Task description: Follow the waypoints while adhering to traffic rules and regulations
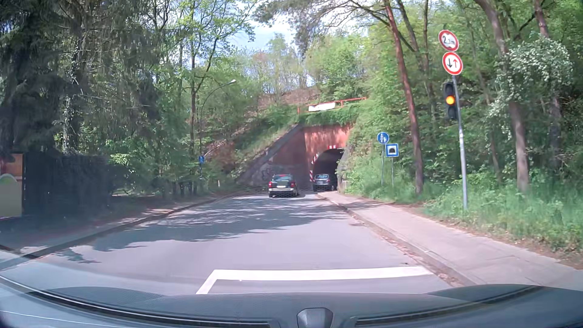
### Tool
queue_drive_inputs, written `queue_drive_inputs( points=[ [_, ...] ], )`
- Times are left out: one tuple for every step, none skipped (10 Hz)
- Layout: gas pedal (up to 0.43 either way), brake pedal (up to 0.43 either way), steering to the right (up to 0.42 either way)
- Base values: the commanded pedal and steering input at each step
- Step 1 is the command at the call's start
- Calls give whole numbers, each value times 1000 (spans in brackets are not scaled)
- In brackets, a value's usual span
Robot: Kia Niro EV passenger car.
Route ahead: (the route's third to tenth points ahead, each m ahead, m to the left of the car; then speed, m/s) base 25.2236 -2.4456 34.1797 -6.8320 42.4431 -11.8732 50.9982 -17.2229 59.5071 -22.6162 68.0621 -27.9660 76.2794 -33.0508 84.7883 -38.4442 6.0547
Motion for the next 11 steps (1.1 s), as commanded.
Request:
queue_drive_inputs(
  points=[
    [0, 0, -14],
    [0, 12, -20],
    [0, 6, -27],
    [0, 6, -31],
    [0, 0, -34],
    [0, 0, -34],
    [0, 12, -34],
    [0, 12, -35],
    [0, 0, -34],
    [0, 0, -31],
    [0, 0, -28]
  ],
)
